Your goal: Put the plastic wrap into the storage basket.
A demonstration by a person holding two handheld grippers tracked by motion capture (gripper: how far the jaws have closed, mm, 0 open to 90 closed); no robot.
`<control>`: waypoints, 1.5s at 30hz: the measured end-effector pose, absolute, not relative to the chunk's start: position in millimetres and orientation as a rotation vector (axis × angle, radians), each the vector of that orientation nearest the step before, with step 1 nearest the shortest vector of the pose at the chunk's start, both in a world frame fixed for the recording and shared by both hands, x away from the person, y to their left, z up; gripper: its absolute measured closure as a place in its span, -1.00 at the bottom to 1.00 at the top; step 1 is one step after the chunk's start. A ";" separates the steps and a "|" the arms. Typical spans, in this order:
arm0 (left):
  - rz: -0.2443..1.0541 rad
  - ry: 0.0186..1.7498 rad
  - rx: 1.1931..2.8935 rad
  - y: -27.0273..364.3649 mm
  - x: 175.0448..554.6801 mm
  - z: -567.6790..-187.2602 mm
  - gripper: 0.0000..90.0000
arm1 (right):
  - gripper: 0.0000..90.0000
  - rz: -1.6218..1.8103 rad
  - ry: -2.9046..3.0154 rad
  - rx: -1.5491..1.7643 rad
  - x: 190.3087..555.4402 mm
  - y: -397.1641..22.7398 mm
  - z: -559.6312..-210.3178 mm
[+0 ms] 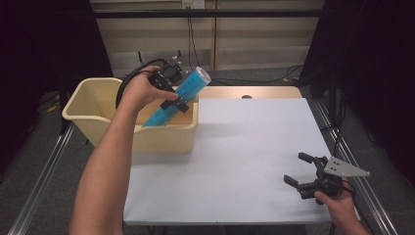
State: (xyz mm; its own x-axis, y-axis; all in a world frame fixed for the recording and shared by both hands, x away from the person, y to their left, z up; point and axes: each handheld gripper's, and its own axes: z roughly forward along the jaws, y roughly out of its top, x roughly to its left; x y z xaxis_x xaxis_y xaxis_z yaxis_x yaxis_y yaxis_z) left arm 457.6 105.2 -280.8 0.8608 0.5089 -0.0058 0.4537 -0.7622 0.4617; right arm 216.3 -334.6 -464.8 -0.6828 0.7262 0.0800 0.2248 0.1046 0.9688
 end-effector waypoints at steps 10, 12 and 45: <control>0.183 0.693 2.422 113.5 440.1 -287.1 -0.81 | -1.00 1.598 1.967 0.931 214.3 -335.6 -464.7; 0.185 0.685 2.409 113.7 436.1 -289.3 -0.82 | -1.00 1.602 1.959 0.927 213.4 -335.7 -463.9; 0.228 0.628 2.034 137.4 377.8 -322.0 -0.91 | -1.00 1.594 1.968 0.918 213.5 -333.1 -463.0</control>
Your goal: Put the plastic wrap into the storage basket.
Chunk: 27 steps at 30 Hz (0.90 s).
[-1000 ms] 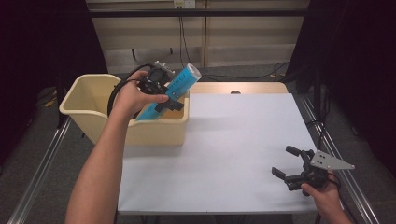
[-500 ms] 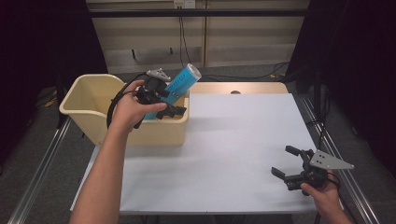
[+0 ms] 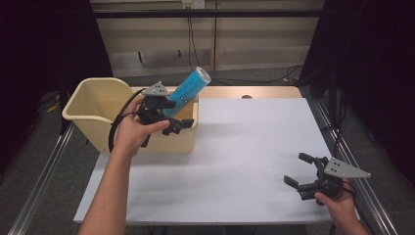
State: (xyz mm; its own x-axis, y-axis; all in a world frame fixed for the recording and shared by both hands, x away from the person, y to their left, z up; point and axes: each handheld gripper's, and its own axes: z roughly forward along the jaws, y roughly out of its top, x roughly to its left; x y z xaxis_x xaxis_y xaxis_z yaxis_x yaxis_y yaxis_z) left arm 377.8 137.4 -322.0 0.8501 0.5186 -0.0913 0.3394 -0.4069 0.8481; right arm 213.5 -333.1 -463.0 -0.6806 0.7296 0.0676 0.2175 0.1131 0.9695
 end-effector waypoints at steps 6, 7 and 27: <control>0.232 0.620 1.986 141.3 368.1 -329.0 -0.91 | -1.00 1.592 1.970 0.912 213.7 -332.1 -463.1; 0.240 0.615 1.984 141.7 366.3 -330.0 -0.91 | -1.00 1.590 1.969 0.913 213.7 -332.2 -463.2; 0.256 0.573 1.887 148.9 333.8 -360.1 -0.91 | -1.00 1.591 1.965 0.917 214.3 -332.7 -463.4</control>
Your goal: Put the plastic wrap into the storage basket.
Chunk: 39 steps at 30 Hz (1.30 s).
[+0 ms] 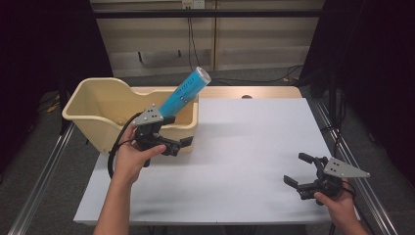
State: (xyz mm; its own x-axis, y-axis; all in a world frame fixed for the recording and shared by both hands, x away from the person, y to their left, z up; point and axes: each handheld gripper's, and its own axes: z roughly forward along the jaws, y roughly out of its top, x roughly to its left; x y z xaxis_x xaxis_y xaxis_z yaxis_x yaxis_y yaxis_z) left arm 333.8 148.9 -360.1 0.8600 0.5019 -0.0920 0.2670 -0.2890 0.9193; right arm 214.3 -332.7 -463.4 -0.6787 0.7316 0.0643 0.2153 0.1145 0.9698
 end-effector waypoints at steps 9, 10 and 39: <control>0.290 0.567 1.836 153.9 321.7 -375.1 -0.90 | -1.00 1.591 1.963 0.920 214.4 -333.1 -463.6; 0.296 0.567 1.829 154.8 320.5 -377.2 -0.90 | -1.00 1.591 1.961 0.923 214.3 -333.3 -463.6; 0.366 0.534 1.799 177.8 288.2 -427.7 -0.91 | -1.00 1.593 1.946 0.929 213.2 -334.5 -462.9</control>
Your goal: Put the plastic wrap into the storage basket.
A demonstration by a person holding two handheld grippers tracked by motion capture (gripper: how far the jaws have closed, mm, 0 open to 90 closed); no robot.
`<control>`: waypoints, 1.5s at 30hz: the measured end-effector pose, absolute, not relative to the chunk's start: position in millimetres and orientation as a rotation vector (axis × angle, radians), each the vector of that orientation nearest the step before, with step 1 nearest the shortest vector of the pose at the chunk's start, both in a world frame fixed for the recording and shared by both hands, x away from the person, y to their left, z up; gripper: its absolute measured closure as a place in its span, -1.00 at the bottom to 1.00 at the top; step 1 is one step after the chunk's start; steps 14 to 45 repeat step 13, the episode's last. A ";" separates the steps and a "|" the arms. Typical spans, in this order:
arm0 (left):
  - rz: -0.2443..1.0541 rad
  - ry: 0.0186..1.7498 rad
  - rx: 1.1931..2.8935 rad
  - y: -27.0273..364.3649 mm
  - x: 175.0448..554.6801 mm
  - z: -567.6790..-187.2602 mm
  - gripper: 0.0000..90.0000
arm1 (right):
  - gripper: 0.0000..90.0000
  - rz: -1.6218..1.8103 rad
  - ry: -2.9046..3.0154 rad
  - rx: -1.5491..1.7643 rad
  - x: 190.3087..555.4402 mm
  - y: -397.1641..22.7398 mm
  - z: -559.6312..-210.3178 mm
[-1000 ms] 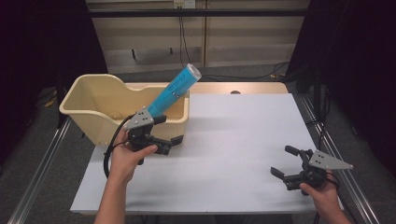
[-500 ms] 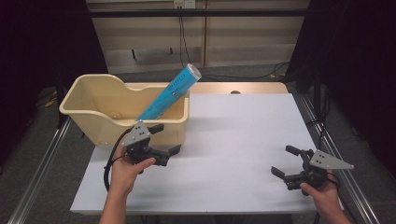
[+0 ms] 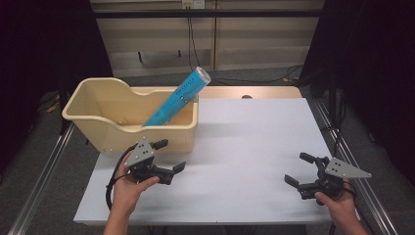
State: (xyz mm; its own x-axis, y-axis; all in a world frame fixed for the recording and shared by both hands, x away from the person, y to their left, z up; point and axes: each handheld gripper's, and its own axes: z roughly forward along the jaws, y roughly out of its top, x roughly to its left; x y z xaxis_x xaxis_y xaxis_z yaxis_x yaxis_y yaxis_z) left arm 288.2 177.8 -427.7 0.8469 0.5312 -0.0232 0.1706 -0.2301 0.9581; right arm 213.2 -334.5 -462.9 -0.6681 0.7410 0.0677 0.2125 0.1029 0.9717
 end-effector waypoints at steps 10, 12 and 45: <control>0.363 0.531 1.818 185.1 278.6 -441.0 -0.92 | -1.00 1.597 1.947 0.916 213.1 -331.4 -462.4; 0.360 0.538 1.810 186.8 278.3 -440.9 -0.92 | -1.00 1.597 1.946 0.915 213.2 -331.2 -462.3; 0.361 0.537 1.809 187.4 278.2 -440.6 -0.92 | -1.00 1.597 1.947 0.915 213.2 -331.3 -462.3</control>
